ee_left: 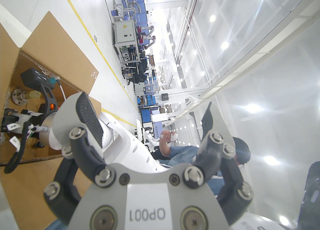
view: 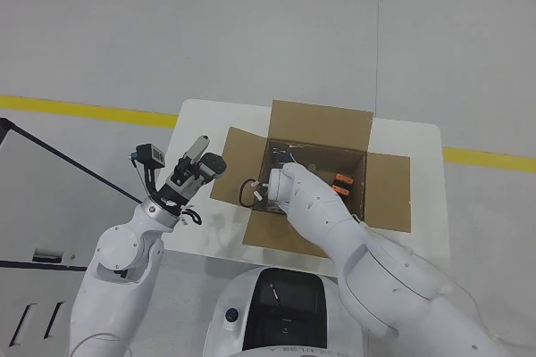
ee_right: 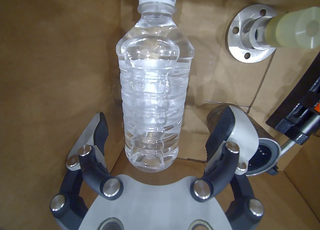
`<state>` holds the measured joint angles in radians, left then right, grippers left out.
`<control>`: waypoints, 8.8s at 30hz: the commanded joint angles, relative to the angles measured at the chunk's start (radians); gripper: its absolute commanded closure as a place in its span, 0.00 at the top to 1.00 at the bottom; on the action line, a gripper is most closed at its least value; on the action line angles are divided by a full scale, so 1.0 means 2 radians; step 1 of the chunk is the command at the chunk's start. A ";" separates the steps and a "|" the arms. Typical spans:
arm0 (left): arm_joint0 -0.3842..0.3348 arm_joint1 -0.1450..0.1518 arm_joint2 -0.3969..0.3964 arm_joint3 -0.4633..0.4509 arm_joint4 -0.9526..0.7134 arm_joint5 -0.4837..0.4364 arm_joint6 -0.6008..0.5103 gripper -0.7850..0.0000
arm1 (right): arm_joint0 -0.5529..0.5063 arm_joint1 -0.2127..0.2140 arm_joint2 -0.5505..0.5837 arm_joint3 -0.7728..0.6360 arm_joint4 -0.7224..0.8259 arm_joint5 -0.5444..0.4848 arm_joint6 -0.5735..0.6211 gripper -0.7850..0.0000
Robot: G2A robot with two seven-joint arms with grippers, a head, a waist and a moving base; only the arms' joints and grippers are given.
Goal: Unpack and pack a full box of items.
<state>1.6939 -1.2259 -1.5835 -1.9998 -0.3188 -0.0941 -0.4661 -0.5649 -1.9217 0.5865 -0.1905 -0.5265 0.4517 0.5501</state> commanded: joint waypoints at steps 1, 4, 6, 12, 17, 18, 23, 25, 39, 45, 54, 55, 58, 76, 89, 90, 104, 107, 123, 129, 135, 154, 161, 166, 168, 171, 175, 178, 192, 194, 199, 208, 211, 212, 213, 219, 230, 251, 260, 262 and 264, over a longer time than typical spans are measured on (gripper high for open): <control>0.000 0.000 0.000 0.000 0.000 0.000 0.000 1.00 | -0.001 0.001 0.001 -0.003 -0.002 0.000 -0.002 0.48; 0.000 0.000 0.000 0.000 0.000 0.000 0.000 1.00 | -0.002 0.004 0.002 -0.007 -0.007 0.000 0.001 0.47; 0.000 0.000 0.000 0.000 0.000 0.000 0.000 1.00 | -0.002 0.006 0.004 -0.007 -0.008 -0.003 0.002 0.47; 0.000 0.000 0.000 0.000 0.000 0.000 0.000 1.00 | -0.008 0.008 0.004 -0.010 -0.019 -0.002 0.019 0.48; 0.000 0.000 0.000 0.000 0.000 0.000 0.000 1.00 | -0.015 0.008 0.003 -0.010 -0.028 0.002 0.028 0.48; 0.000 0.000 0.000 0.000 0.000 0.000 0.000 1.00 | -0.016 0.009 0.003 -0.009 -0.029 0.002 0.029 0.49; 0.000 0.000 0.000 0.000 0.000 0.000 0.000 1.00 | -0.019 0.009 0.006 -0.009 -0.031 0.003 0.034 0.48; 0.000 0.000 0.000 0.000 0.000 0.000 0.000 1.00 | -0.022 0.009 0.007 -0.012 -0.032 0.004 0.037 0.45; 0.000 0.000 0.000 0.000 0.000 0.000 0.000 1.00 | -0.025 0.009 0.014 -0.020 -0.039 0.011 0.048 1.00; 0.000 0.000 0.000 0.000 0.000 0.000 0.000 1.00 | -0.021 0.010 0.016 -0.017 -0.045 0.008 0.052 1.00; 0.000 0.000 0.000 0.000 0.000 0.000 0.000 1.00 | -0.021 0.009 0.022 -0.010 -0.046 0.002 0.049 0.76; 0.000 0.000 0.000 0.000 0.000 0.000 0.000 1.00 | -0.022 0.009 0.023 -0.009 -0.045 0.001 0.047 0.73; 0.000 0.000 0.000 0.000 0.000 0.000 0.000 1.00 | -0.023 0.009 0.026 -0.007 -0.043 -0.002 0.042 0.49; 0.000 0.000 0.000 0.000 0.000 0.000 0.000 1.00 | -0.031 0.007 0.032 0.000 -0.050 -0.012 0.036 0.00; 0.000 0.000 0.000 0.000 0.000 0.000 0.000 1.00 | -0.025 0.004 0.033 -0.007 -0.063 0.000 0.036 0.00; 0.000 0.000 0.000 0.000 0.000 0.000 0.000 1.00 | -0.025 0.004 0.033 -0.008 -0.065 0.000 0.036 0.00; 0.000 0.000 0.000 0.000 0.000 0.000 0.000 1.00 | -0.027 0.004 0.039 -0.015 -0.071 0.009 0.043 0.00; 0.000 0.000 0.000 0.000 0.000 0.000 0.000 1.00 | -0.024 0.005 0.042 -0.012 -0.071 0.005 0.044 0.00; 0.000 0.000 0.000 0.000 0.000 0.000 0.000 1.00 | -0.031 0.008 0.056 0.003 -0.061 -0.012 0.047 0.00; 0.000 0.000 0.000 0.000 0.000 0.000 0.000 1.00 | -0.035 0.008 0.058 0.002 -0.062 -0.010 0.048 0.00; 0.000 0.000 0.000 0.000 0.000 0.000 0.000 1.00 | -0.035 0.008 0.060 0.005 -0.063 -0.009 0.048 0.00; 0.000 0.000 0.000 0.000 0.000 0.000 0.000 1.00 | -0.028 0.006 0.069 -0.010 -0.063 -0.006 0.034 0.00; 0.000 0.000 0.000 0.000 0.000 0.000 0.000 1.00 | -0.030 0.002 0.068 -0.031 -0.071 0.005 0.028 0.00; 0.000 0.000 0.000 0.000 0.000 0.000 0.000 1.00 | -0.034 0.001 0.067 -0.052 -0.078 0.022 0.022 0.00; 0.000 0.000 0.000 0.000 0.000 0.000 0.000 1.00 | -0.035 0.002 0.067 -0.060 -0.081 0.030 0.020 0.00; 0.000 0.000 0.000 0.000 0.000 0.000 0.000 1.00 | -0.039 0.004 0.068 -0.080 -0.088 0.045 0.022 0.00; 0.000 0.000 0.000 0.000 0.000 0.000 0.000 1.00 | -0.047 0.010 0.070 -0.111 -0.102 0.067 0.028 0.00; 0.000 0.000 0.000 0.000 0.000 0.000 0.000 1.00 | -0.058 0.018 0.073 -0.139 -0.115 0.081 0.039 0.00; 0.000 0.000 0.000 0.000 0.000 0.000 0.000 1.00 | -0.157 0.079 0.111 -0.360 -0.236 0.167 0.109 0.00; 0.000 0.000 0.000 0.000 0.000 0.000 0.000 1.00 | -0.180 0.091 0.119 -0.412 -0.271 0.175 0.134 0.00; 0.000 0.000 0.000 0.000 0.000 0.000 0.000 1.00 | -0.236 0.120 0.141 -0.535 -0.369 0.177 0.204 0.00; 0.000 0.000 0.000 0.000 0.000 0.000 0.000 1.00 | -0.335 0.148 0.187 -0.720 -0.533 0.109 0.300 0.00; 0.000 0.000 0.000 0.000 0.000 0.000 0.000 1.00 | -0.365 0.149 0.197 -0.772 -0.605 0.077 0.333 0.00; 0.000 0.000 0.000 0.000 0.000 0.000 0.000 1.00 | -0.371 0.149 0.200 -0.788 -0.627 0.065 0.344 0.00; 0.000 0.000 0.000 0.000 0.000 0.000 0.000 1.00 | -0.379 0.148 0.201 -0.803 -0.653 0.055 0.355 0.00; 0.000 0.000 0.000 0.000 0.000 0.000 0.000 1.00 | -0.405 0.136 0.211 -0.876 -0.763 -0.008 0.418 0.00; 0.000 0.000 0.000 0.000 0.000 0.000 0.000 1.00 | -0.407 0.129 0.222 -0.885 -0.734 -0.023 0.433 0.00; 0.000 0.000 0.000 0.000 0.000 0.000 0.000 1.00 | -0.550 0.155 0.385 -1.067 -0.762 -0.078 0.081 0.00; 0.000 0.000 0.000 0.000 0.000 0.000 0.000 1.00 | -0.575 0.159 0.426 -1.080 -0.742 -0.073 0.022 0.00; 0.000 0.000 0.000 0.000 0.000 0.000 0.000 1.00 | -0.575 0.159 0.426 -1.080 -0.742 -0.073 0.022 0.00; 0.000 0.000 0.000 0.000 0.000 0.000 0.000 1.00 | -0.575 0.159 0.426 -1.080 -0.742 -0.073 0.022 0.00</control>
<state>1.6939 -1.2259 -1.5835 -1.9998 -0.3188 -0.0941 -0.4661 -1.7139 -1.6046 1.4391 -2.3500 -2.0101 0.3063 0.5941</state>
